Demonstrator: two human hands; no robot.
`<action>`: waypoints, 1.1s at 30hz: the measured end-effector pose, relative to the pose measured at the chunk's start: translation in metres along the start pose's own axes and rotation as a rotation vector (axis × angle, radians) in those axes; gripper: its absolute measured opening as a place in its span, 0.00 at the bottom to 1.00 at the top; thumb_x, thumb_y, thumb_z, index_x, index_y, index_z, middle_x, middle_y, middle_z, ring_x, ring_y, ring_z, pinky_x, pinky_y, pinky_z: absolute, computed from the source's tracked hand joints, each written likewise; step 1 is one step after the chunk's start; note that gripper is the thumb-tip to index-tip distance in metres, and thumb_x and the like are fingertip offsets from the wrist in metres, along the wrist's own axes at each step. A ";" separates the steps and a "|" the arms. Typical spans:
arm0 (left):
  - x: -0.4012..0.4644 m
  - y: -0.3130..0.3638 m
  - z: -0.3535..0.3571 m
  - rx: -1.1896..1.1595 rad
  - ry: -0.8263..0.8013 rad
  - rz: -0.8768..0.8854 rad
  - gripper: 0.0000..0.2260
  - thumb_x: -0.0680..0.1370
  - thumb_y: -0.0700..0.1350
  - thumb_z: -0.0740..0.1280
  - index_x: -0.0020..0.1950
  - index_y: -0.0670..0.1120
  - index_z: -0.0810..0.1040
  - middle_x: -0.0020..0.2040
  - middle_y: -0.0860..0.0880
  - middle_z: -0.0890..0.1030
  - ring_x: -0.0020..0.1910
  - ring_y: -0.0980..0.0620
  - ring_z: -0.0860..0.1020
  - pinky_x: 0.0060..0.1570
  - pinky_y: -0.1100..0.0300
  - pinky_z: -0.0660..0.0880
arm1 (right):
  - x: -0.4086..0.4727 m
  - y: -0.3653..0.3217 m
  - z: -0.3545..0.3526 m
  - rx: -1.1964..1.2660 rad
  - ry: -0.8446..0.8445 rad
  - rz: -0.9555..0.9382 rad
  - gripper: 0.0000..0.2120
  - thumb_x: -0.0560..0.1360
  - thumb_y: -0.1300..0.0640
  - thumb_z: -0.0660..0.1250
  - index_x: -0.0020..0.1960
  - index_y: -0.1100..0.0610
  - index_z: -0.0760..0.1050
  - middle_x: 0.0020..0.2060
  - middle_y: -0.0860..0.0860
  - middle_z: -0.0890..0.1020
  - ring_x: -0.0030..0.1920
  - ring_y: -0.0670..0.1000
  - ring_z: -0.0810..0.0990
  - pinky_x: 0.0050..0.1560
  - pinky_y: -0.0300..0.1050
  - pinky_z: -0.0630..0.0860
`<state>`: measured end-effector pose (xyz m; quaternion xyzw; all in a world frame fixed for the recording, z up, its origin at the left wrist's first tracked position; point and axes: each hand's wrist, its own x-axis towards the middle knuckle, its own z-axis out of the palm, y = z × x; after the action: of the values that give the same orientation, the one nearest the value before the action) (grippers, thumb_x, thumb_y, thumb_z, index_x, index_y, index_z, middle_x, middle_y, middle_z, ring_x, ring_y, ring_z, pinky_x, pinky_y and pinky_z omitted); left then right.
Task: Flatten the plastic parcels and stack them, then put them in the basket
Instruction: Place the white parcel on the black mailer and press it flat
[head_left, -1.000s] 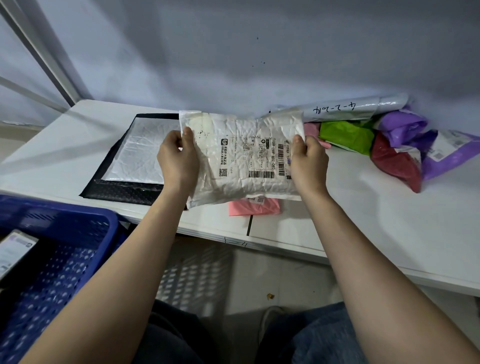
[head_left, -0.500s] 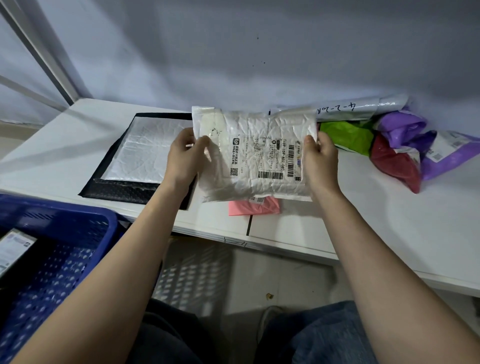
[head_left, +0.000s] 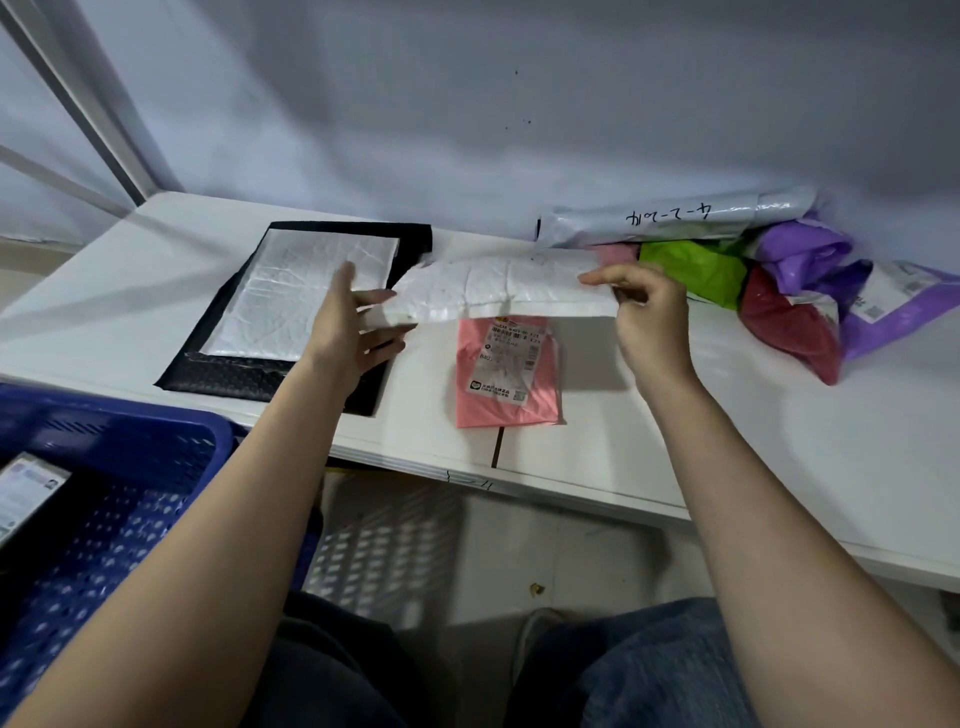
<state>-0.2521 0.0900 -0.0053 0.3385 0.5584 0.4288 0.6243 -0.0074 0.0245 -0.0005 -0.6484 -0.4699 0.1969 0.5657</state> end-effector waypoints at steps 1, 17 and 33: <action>0.002 -0.002 -0.002 0.108 0.005 0.007 0.12 0.78 0.51 0.61 0.47 0.44 0.76 0.46 0.45 0.78 0.43 0.47 0.79 0.45 0.56 0.77 | 0.000 0.002 -0.002 0.011 -0.022 0.060 0.20 0.69 0.75 0.56 0.43 0.57 0.82 0.41 0.47 0.81 0.45 0.43 0.78 0.48 0.33 0.72; 0.010 -0.038 0.008 1.225 0.103 0.396 0.22 0.79 0.50 0.60 0.70 0.42 0.65 0.69 0.41 0.65 0.69 0.40 0.62 0.67 0.48 0.60 | -0.013 0.027 0.010 -0.591 -0.281 0.196 0.19 0.78 0.57 0.57 0.67 0.59 0.68 0.66 0.57 0.72 0.67 0.58 0.69 0.64 0.48 0.66; 0.021 -0.118 0.038 1.563 -0.207 0.624 0.24 0.83 0.53 0.46 0.78 0.52 0.44 0.79 0.49 0.44 0.77 0.48 0.42 0.73 0.43 0.43 | -0.036 0.067 0.060 -1.008 -0.665 -0.100 0.26 0.82 0.46 0.44 0.77 0.49 0.45 0.78 0.50 0.44 0.77 0.49 0.41 0.75 0.57 0.39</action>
<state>-0.1955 0.0637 -0.1146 0.8488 0.5152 0.0389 0.1119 -0.0456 0.0328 -0.0889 -0.7173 -0.6869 0.1151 0.0202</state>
